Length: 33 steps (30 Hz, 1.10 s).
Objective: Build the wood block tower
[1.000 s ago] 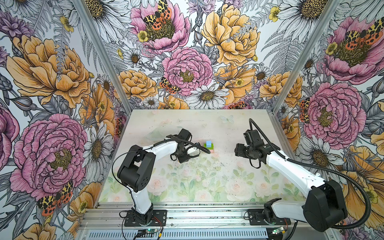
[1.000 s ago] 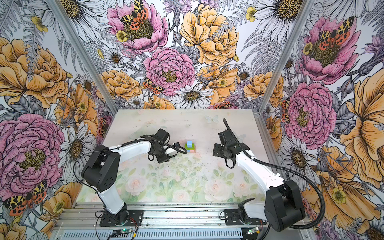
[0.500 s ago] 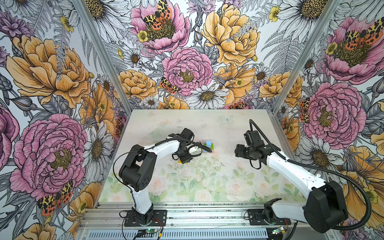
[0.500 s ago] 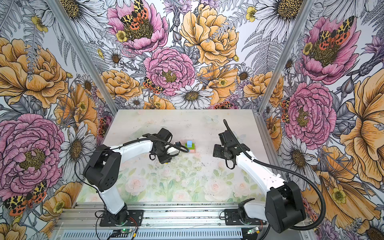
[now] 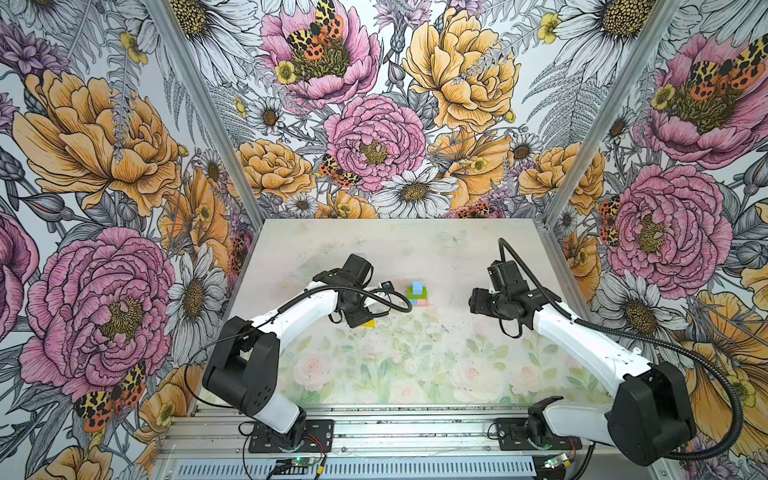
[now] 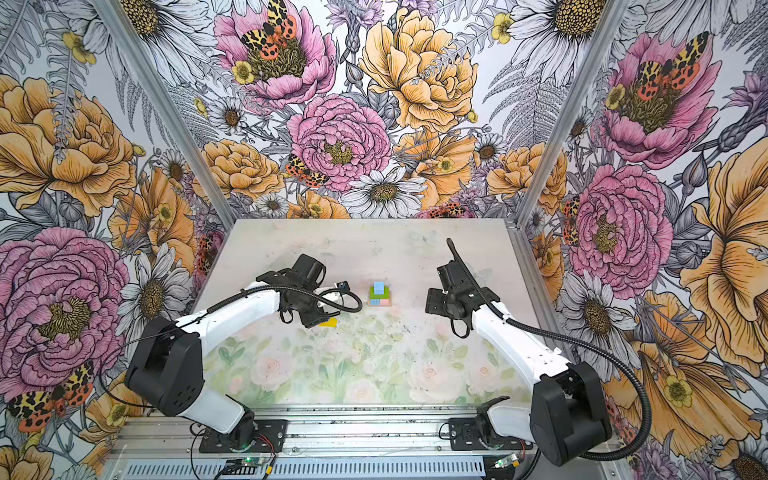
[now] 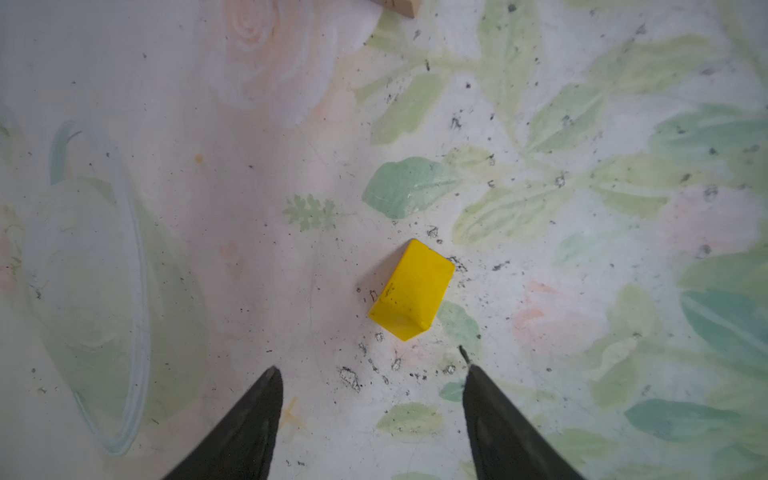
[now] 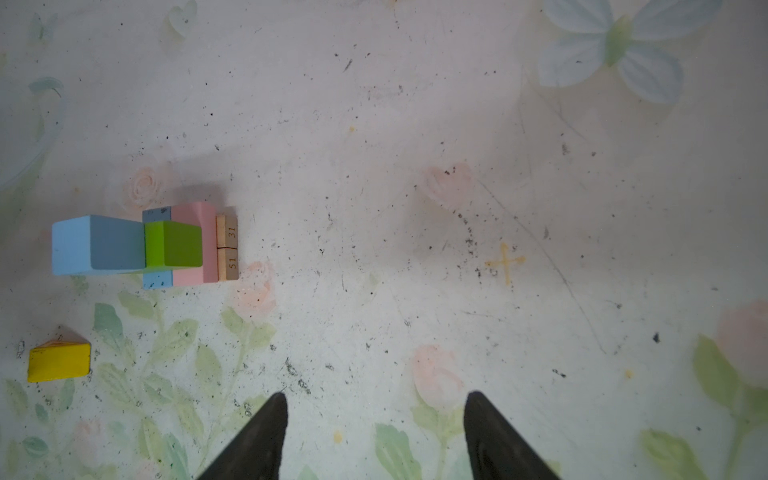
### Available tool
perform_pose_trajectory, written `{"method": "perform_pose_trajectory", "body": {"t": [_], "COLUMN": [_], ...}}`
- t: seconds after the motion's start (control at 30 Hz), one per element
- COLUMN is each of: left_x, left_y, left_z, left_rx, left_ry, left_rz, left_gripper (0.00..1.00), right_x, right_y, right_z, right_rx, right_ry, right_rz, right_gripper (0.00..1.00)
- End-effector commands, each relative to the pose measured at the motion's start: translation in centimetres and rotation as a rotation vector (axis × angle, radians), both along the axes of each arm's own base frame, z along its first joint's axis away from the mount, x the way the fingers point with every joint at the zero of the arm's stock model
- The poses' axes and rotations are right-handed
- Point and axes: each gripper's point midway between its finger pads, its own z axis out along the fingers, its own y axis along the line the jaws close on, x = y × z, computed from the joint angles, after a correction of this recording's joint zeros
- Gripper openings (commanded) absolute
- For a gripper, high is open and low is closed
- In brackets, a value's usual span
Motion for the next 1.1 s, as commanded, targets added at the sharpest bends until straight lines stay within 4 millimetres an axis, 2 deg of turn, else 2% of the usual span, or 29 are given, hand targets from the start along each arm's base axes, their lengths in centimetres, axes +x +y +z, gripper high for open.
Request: {"method": "perform_pose_trajectory", "body": {"t": [0.0, 0.33, 0.67, 1.07], "left_x": [-0.2, -0.8, 0.0, 1.1], "left_y": [-0.1, -1.4, -0.9, -1.4], "left_z": [-0.4, -3.1, -4.3, -5.4], "left_rx": [0.029, 0.063, 0.063, 0.035], "left_ry": [-0.007, 0.062, 0.083, 0.107], "left_rz": [-0.043, -0.086, -0.063, -0.05], "left_gripper": [0.71, 0.72, 0.73, 0.75], "right_x": [0.6, 0.6, 0.5, 0.6], "right_y": [0.1, 0.1, 0.0, -0.1], "right_z": [0.4, 0.4, 0.1, 0.1], "right_rx": [0.019, 0.015, 0.009, 0.008], "right_ry": [-0.026, -0.026, -0.02, -0.021], "right_rz": [-0.001, 0.0, 0.0, -0.002], "right_gripper": [0.69, 0.69, 0.69, 0.69]}}
